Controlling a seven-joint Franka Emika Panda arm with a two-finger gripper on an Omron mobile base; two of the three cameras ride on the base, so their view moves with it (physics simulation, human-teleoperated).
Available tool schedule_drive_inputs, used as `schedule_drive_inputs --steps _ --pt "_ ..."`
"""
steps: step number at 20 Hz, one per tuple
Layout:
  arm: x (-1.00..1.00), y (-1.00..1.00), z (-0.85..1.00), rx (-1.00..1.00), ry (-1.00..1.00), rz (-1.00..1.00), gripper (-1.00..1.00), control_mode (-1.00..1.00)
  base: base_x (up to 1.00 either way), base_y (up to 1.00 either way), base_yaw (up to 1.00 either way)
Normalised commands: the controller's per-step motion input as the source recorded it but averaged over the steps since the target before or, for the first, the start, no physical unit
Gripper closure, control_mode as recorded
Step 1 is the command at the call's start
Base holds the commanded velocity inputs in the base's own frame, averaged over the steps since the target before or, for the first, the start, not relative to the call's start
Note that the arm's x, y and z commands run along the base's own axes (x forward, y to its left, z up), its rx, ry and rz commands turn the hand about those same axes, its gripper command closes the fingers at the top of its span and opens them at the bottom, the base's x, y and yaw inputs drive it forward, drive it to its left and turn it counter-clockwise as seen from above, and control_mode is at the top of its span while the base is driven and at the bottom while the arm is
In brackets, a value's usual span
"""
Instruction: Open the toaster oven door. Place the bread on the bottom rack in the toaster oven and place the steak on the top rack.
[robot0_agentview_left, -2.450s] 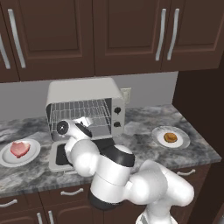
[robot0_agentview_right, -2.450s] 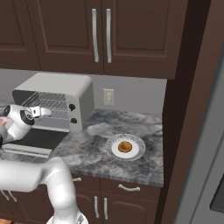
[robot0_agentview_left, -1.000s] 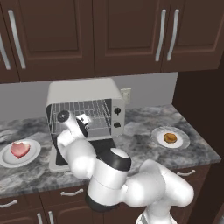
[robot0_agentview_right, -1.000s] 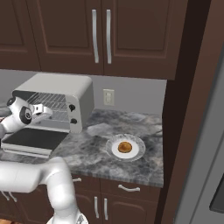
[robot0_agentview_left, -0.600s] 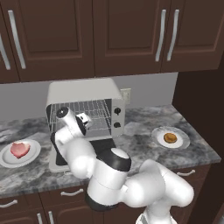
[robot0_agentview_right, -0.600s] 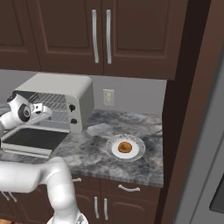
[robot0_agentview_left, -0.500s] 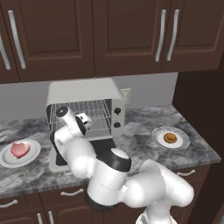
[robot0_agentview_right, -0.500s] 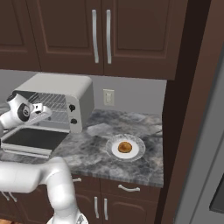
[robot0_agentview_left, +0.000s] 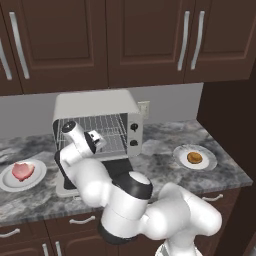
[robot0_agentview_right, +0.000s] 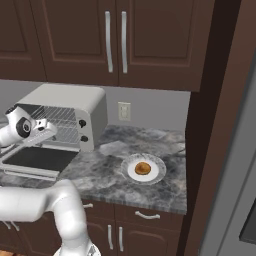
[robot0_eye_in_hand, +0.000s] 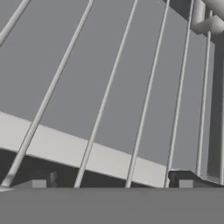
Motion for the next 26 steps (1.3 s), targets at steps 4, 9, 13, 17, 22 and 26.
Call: schedule_drive_inputs --steps 4,9,13,17,22,26 --pt "-0.52 0.15 -0.81 0.0 0.12 0.0 -1.0 -1.0 0.0 0.0 0.0" --pt "-0.58 0.13 -0.81 0.0 0.1 0.01 -1.0 -1.0 0.0 0.0 0.0" --pt "-0.64 0.12 -0.84 0.0 0.05 0.02 -1.0 -1.0 0.0 0.0 0.0" --pt "-0.68 0.12 -0.85 0.0 0.03 0.03 -1.0 -1.0 0.0 0.0 0.0" --pt "-0.68 0.09 -0.83 0.01 0.05 0.03 -1.0 -1.0 0.0 0.0 0.0" --pt "-0.69 0.07 -0.86 0.05 0.05 0.04 -1.0 -1.0 0.0 0.0 0.0"
